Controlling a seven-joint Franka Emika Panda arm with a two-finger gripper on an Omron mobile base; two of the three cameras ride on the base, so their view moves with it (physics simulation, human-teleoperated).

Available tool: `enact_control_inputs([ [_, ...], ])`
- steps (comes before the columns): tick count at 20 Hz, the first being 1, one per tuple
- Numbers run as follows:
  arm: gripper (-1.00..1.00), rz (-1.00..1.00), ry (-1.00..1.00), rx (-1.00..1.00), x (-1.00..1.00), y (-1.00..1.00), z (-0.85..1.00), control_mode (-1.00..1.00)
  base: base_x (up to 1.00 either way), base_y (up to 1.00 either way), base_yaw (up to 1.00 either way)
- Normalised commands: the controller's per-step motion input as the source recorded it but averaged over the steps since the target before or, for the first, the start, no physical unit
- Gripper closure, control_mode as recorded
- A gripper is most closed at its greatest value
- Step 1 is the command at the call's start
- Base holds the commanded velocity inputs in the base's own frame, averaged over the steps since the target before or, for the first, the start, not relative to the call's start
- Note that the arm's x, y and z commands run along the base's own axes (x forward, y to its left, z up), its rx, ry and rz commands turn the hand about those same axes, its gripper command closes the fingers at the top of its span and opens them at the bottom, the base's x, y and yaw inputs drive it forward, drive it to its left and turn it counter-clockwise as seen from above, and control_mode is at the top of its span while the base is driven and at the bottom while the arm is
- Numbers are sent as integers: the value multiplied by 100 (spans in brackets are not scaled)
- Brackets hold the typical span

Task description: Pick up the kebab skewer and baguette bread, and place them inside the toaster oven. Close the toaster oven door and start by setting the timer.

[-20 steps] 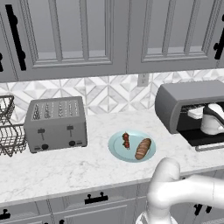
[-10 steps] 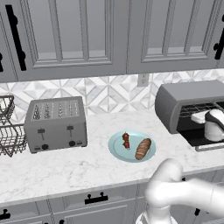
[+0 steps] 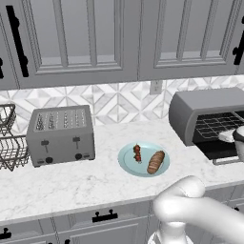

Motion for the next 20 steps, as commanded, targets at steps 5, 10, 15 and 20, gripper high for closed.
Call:
enact_control_inputs([
  [5, -100, 0, 38, 0, -78, 0, -48, -100, 0, 0, 0],
  [10, -100, 0, 33, 5, -57, 9, 67, -100, 0, 0, 0],
  [15, -100, 0, 19, 0, -77, 57, 85, -100, 0, 0, 0],
  [20, -100, -4, 30, -2, -82, 96, 9, -100, 0, 0, 0],
])
